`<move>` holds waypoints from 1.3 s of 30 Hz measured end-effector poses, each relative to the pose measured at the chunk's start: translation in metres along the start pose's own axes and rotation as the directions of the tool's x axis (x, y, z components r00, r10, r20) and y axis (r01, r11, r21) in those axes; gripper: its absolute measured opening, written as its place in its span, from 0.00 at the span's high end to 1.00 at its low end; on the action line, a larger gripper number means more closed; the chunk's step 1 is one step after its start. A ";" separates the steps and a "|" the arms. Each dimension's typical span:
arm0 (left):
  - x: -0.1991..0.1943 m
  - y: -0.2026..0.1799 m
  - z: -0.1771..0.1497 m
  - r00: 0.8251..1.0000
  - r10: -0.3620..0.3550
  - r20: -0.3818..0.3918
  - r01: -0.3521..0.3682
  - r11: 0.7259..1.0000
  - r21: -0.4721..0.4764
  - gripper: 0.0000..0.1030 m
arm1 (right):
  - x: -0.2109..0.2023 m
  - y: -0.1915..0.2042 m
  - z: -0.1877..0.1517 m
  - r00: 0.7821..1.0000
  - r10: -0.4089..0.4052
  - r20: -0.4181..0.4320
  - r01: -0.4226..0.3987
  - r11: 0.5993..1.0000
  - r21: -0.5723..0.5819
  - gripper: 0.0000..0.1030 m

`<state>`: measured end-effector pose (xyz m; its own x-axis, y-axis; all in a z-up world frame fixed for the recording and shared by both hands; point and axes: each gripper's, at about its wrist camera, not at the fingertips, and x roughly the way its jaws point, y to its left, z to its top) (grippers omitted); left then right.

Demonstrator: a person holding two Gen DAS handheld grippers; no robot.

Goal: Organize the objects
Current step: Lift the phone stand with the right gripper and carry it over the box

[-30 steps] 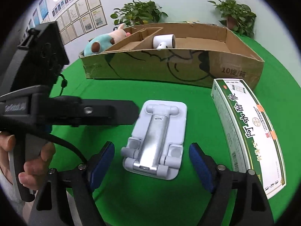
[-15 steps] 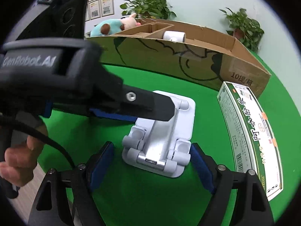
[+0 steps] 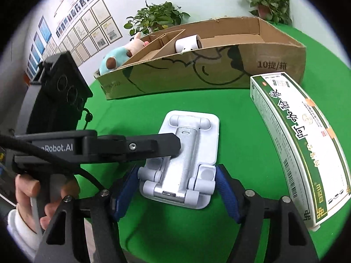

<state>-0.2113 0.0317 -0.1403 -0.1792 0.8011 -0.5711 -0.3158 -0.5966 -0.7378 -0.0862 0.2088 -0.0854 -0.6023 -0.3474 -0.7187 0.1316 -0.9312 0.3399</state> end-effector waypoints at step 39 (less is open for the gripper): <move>-0.063 -0.043 0.008 0.991 -0.024 0.135 0.008 0.993 0.121 0.91 | -0.020 0.038 0.022 0.994 0.008 0.113 0.000 0.998 -0.069 0.34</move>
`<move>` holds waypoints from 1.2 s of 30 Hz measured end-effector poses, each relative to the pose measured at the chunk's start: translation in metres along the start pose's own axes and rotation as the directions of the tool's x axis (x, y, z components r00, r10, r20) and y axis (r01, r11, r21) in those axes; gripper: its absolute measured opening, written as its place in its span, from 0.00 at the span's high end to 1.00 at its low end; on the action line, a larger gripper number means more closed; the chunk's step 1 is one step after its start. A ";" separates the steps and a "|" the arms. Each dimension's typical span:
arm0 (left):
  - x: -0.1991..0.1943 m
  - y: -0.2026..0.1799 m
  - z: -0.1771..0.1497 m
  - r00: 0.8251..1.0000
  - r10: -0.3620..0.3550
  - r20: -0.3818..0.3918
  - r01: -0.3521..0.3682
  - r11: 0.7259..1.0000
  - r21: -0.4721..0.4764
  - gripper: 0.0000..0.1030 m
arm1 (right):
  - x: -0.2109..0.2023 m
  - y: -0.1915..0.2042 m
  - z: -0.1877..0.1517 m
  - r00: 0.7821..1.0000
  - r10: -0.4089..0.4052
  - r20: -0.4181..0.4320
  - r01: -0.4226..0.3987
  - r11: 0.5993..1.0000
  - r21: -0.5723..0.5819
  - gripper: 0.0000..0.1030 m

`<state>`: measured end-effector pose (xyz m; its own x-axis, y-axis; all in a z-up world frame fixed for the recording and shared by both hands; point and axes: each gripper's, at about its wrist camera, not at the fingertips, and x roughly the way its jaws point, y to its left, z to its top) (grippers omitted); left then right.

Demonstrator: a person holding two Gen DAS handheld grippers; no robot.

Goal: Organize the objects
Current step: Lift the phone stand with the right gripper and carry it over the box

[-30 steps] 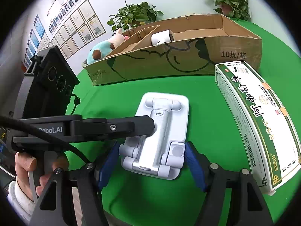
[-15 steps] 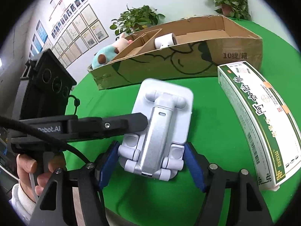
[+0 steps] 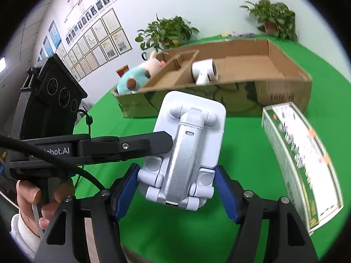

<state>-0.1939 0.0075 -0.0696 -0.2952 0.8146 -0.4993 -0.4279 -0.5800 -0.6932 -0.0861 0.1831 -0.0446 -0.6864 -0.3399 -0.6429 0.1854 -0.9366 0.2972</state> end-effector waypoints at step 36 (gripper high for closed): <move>0.016 -0.052 0.235 0.994 0.100 0.036 -0.102 0.993 0.056 0.91 | 0.024 -0.047 0.196 0.999 0.036 0.001 -0.036 0.999 -0.006 0.35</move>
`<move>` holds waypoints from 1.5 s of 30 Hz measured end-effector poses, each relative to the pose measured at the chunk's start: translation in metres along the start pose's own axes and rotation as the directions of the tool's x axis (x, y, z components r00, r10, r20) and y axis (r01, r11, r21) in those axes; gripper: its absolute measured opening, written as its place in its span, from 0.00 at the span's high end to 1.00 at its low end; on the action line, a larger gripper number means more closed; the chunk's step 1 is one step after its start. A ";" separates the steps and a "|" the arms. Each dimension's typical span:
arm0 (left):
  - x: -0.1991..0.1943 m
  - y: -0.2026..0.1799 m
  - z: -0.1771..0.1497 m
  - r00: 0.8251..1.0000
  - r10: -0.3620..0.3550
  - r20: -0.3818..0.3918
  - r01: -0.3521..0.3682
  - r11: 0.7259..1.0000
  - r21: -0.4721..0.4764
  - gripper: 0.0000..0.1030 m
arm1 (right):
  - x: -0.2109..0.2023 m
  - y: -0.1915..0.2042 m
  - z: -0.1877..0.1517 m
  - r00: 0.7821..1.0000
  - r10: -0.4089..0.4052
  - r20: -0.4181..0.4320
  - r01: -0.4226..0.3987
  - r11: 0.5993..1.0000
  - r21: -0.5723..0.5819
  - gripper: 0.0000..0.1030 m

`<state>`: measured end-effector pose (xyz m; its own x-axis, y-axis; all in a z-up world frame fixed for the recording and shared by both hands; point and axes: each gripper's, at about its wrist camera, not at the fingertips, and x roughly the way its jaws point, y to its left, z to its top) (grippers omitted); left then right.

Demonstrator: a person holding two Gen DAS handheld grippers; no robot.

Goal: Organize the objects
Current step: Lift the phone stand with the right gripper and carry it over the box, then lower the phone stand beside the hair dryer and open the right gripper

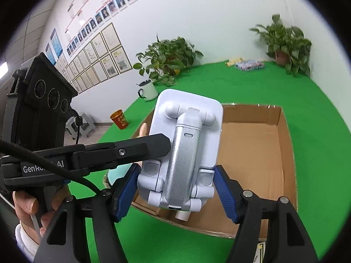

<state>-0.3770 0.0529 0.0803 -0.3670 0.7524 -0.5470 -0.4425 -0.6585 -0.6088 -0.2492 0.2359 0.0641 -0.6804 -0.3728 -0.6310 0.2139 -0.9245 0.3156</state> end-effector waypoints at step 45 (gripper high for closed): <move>0.050 0.090 -0.058 0.954 0.230 -0.194 -0.255 0.960 -0.114 0.84 | 0.114 -0.078 -0.049 0.908 0.031 -0.418 0.050 0.982 0.182 0.34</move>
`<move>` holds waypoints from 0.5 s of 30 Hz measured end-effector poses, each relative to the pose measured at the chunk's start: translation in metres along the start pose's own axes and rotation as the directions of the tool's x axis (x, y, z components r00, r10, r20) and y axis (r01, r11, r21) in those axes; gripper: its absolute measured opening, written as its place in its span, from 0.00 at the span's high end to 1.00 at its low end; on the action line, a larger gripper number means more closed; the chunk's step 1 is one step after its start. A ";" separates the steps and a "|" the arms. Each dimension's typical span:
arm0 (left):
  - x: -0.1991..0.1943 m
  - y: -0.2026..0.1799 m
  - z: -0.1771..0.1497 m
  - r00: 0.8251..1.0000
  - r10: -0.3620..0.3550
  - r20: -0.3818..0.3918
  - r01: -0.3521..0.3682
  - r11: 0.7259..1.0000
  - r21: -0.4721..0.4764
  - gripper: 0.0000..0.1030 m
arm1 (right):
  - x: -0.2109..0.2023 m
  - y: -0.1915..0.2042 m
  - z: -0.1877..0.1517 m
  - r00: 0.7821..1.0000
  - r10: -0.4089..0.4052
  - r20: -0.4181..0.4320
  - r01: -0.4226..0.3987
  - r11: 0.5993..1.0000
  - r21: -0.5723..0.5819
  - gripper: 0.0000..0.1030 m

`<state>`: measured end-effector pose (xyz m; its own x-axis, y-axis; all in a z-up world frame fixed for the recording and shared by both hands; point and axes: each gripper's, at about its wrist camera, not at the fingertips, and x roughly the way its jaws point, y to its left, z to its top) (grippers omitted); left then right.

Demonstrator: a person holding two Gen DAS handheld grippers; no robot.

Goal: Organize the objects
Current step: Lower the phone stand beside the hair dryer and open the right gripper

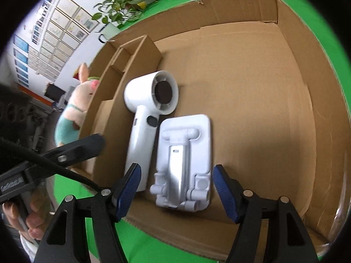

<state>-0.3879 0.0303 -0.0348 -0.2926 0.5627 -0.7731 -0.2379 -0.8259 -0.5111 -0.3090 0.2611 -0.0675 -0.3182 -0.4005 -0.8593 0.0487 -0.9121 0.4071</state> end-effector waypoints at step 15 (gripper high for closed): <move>0.000 0.031 -0.023 0.999 0.033 -0.002 -0.033 0.999 -0.004 0.84 | 0.013 0.008 0.002 0.986 -0.168 -0.015 0.168 0.984 0.059 0.56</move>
<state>-0.3738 0.0037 -0.0596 -0.2981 0.5347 -0.7907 -0.2245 -0.8444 -0.4864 -0.3148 0.2490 -0.0753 -0.3072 -0.2432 -0.9200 -0.0612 -0.9598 0.2741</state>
